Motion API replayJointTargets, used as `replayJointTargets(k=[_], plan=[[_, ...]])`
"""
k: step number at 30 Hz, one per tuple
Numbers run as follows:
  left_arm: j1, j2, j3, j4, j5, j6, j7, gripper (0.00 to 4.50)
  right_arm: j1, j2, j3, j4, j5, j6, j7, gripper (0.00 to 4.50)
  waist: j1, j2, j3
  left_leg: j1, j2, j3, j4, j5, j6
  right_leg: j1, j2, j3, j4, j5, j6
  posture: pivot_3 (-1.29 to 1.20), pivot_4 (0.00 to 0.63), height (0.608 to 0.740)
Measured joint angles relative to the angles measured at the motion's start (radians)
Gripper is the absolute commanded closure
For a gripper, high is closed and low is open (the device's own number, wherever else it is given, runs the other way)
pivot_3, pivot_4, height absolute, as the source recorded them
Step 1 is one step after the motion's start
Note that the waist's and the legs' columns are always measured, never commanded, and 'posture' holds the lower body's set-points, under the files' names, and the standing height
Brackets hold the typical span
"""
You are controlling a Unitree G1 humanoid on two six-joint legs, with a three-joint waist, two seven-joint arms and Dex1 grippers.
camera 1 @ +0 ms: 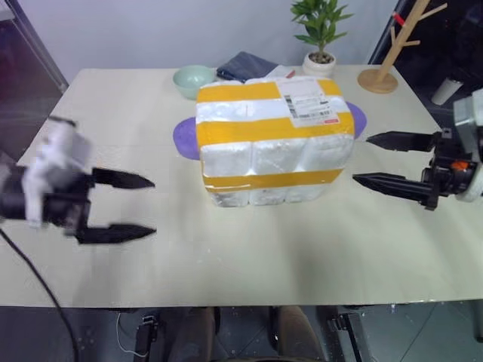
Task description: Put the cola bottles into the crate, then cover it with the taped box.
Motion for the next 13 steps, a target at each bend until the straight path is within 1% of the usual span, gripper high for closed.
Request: replayJointTargets(k=[1, 3, 5, 9, 13], plan=[[-0.050, 0.000, -0.012, 0.052, -0.037, 0.026, 0.010, 0.06, 0.011, -0.004, -0.001, 0.006, -0.005, -0.001, 0.014, 0.00, -0.001, 0.000, 0.000, 0.000, 0.000, 0.000, 0.000, 0.000, 0.000, 0.000, 0.000, 0.000, 0.000, 0.000, 0.000, 0.00, 0.150, 0.740], [-0.099, 0.009, -0.039, 0.121, -0.071, 0.046, 0.018, 0.06, 0.040, -0.012, -0.003, 0.021, -0.023, -0.003, 0.044, 0.00, -0.003, 0.000, 0.000, 0.000, 0.000, 0.000, 0.000, 0.000, 0.000, 0.000, 0.000, 0.000, 0.000, 0.000, 0.000, 0.00, 0.150, 0.740], [-0.101, 0.017, -0.074, 0.158, -0.079, 0.042, 0.015, 0.06, 0.071, -0.016, -0.003, 0.033, -0.047, -0.013, 0.070, 0.00, -0.005, 0.000, 0.000, 0.000, 0.000, 0.000, -0.002, 0.000, 0.000, -0.001, 0.000, 0.000, 0.000, 0.000, 0.000, 0.00, 0.150, 0.740], [-0.104, 0.021, -0.150, 0.233, -0.032, -0.041, 0.032, 0.06, 0.115, -0.018, -0.005, 0.042, -0.099, -0.048, 0.103, 0.00, -0.005, 0.000, 0.000, 0.000, 0.000, 0.000, -0.004, 0.000, 0.000, -0.002, 0.000, 0.000, 0.000, 0.000, 0.000, 0.00, 0.150, 0.740], [-0.110, 0.021, -0.180, 0.295, 0.020, -0.115, 0.075, 0.06, 0.127, -0.016, -0.029, 0.047, -0.110, -0.058, 0.112, 0.00, -0.003, 0.000, 0.000, 0.000, 0.000, 0.000, -0.004, 0.000, 0.000, -0.002, 0.000, 0.000, 0.000, 0.000, 0.000, 0.00, 0.150, 0.740]])
